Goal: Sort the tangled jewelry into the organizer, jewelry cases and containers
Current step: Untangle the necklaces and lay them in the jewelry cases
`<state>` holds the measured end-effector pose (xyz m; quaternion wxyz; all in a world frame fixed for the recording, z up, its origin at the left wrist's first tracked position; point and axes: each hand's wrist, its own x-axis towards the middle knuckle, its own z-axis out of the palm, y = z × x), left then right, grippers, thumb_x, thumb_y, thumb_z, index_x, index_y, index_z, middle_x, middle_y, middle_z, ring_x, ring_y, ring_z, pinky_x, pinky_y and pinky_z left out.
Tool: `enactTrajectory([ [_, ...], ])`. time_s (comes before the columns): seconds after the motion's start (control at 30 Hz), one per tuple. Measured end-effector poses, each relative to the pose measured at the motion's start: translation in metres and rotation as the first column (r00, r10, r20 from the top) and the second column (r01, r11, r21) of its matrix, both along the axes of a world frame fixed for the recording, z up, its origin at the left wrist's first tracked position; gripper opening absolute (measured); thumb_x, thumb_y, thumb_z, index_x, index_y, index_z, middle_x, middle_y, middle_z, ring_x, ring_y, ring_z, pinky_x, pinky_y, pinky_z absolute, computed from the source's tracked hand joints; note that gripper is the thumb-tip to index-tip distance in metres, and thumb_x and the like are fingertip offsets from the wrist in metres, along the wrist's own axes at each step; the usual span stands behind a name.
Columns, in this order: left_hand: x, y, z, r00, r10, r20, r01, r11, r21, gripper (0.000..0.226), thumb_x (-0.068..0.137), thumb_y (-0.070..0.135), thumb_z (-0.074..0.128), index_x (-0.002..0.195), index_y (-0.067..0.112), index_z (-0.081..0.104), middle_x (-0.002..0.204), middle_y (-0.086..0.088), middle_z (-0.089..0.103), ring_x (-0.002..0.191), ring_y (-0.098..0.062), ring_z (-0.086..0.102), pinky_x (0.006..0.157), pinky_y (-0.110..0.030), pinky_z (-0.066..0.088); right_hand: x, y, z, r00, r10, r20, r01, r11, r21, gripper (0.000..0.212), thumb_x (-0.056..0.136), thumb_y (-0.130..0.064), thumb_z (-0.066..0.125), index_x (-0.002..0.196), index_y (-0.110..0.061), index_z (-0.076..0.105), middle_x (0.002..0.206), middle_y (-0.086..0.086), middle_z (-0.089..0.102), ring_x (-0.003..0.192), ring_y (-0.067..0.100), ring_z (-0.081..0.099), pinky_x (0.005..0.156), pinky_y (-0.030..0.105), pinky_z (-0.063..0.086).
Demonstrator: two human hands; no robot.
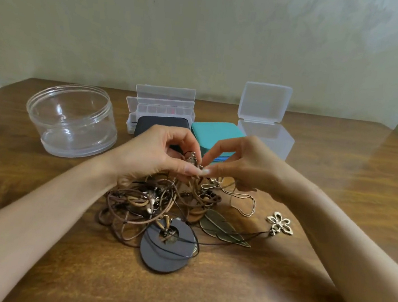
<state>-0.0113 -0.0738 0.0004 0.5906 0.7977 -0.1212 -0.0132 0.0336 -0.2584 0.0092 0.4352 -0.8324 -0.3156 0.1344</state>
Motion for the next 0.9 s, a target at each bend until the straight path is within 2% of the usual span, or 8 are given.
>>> enactTrajectory([
  [0.17, 0.001, 0.003, 0.000, 0.998, 0.054, 0.028, -0.056, 0.996, 0.070, 0.025, 0.057, 0.016, 0.075, 0.080, 0.014, 0.065, 0.083, -0.007, 0.067, 0.074, -0.016, 0.069, 0.065, -0.024, 0.057, -0.002, 0.004, -0.002, 0.979, 0.007, 0.205, -0.003, 1.000, -0.020, 0.006, 0.081, -0.013, 0.072, 0.080, -0.017, 0.068, 0.041, -0.021, 0.053, 0.039, -0.005, 0.049, 0.039, 0.007, 0.032],
  [0.3, 0.000, 0.008, 0.008, 0.993, 0.063, 0.102, -0.073, 0.992, 0.101, 0.021, 0.058, 0.020, 0.073, 0.078, 0.016, 0.066, 0.074, 0.004, 0.071, 0.070, -0.004, 0.064, 0.065, -0.015, 0.052, -0.002, 0.001, 0.000, 0.988, -0.030, 0.149, 0.011, 0.992, 0.125, 0.008, 0.081, -0.013, 0.072, 0.076, -0.012, 0.066, 0.043, -0.008, 0.052, 0.037, 0.004, 0.038, 0.039, 0.017, 0.029],
  [0.43, 0.001, 0.010, 0.010, 0.997, 0.042, 0.060, -0.050, 0.988, 0.144, 0.021, 0.058, 0.021, 0.073, 0.078, 0.018, 0.067, 0.077, 0.002, 0.070, 0.071, -0.005, 0.063, 0.067, -0.018, 0.051, -0.003, 0.000, 0.000, 0.996, -0.046, 0.080, 0.022, 0.960, 0.278, 0.010, 0.082, -0.010, 0.071, 0.075, -0.009, 0.063, 0.043, -0.003, 0.049, 0.039, 0.014, 0.031, 0.039, 0.021, 0.026],
  [0.6, 0.003, 0.014, 0.008, 1.000, 0.009, 0.026, -0.014, 0.980, 0.198, 0.013, 0.073, 0.006, 0.071, 0.077, 0.018, 0.066, 0.073, 0.005, 0.067, 0.069, -0.002, 0.061, 0.063, -0.014, 0.050, -0.001, 0.000, -0.002, 0.990, -0.035, 0.138, 0.008, 0.981, 0.192, 0.011, 0.083, -0.008, 0.070, 0.075, -0.007, 0.063, 0.041, -0.004, 0.052, 0.038, 0.015, 0.037, 0.038, 0.022, 0.031],
  [0.73, 0.003, 0.014, 0.008, 0.997, 0.046, 0.065, -0.056, 0.988, 0.147, 0.018, 0.080, 0.000, 0.065, 0.076, 0.018, 0.064, 0.073, 0.005, 0.068, 0.073, -0.005, 0.063, 0.062, -0.014, 0.051, -0.001, 0.001, -0.004, 0.973, -0.006, 0.230, 0.003, 1.000, 0.012, 0.013, 0.083, -0.008, 0.069, 0.073, -0.012, 0.062, 0.039, -0.012, 0.054, 0.034, 0.002, 0.045, 0.040, 0.010, 0.032],
  [0.8, 0.000, 0.019, 0.014, 0.998, -0.052, 0.040, 0.045, 0.986, 0.158, 0.012, 0.079, 0.008, 0.067, 0.075, 0.020, 0.066, 0.076, 0.004, 0.070, 0.078, -0.008, 0.065, 0.068, -0.016, 0.051, 0.000, 0.002, -0.005, 0.977, -0.038, 0.208, 0.035, 0.999, 0.019, 0.014, 0.082, -0.009, 0.070, 0.072, -0.013, 0.062, 0.039, -0.011, 0.053, 0.033, 0.004, 0.041, 0.040, 0.015, 0.034],
  [0.83, -0.004, 0.023, 0.018, 0.986, -0.163, -0.018, 0.163, 0.968, 0.192, 0.005, 0.080, 0.017, 0.069, 0.077, 0.020, 0.068, 0.080, 0.002, 0.071, 0.082, -0.010, 0.067, 0.072, -0.018, 0.052, 0.001, 0.002, -0.004, 0.983, -0.066, 0.174, 0.058, 0.997, 0.055, 0.012, 0.081, -0.011, 0.071, 0.072, -0.011, 0.063, 0.040, -0.008, 0.054, 0.034, 0.007, 0.040, 0.039, 0.018, 0.034],
  [0.9, -0.010, 0.031, 0.026, 0.935, -0.332, -0.128, 0.354, 0.900, 0.254, 0.020, 0.078, 0.037, 0.069, 0.089, 0.021, 0.071, 0.091, -0.002, 0.072, 0.091, -0.015, 0.067, 0.080, -0.024, 0.052, 0.004, -0.002, -0.002, 0.990, -0.123, 0.072, 0.110, 0.979, 0.170, 0.011, 0.079, -0.012, 0.073, 0.072, -0.009, 0.064, 0.047, -0.003, 0.059, 0.039, 0.013, 0.040, 0.037, 0.020, 0.033],
])
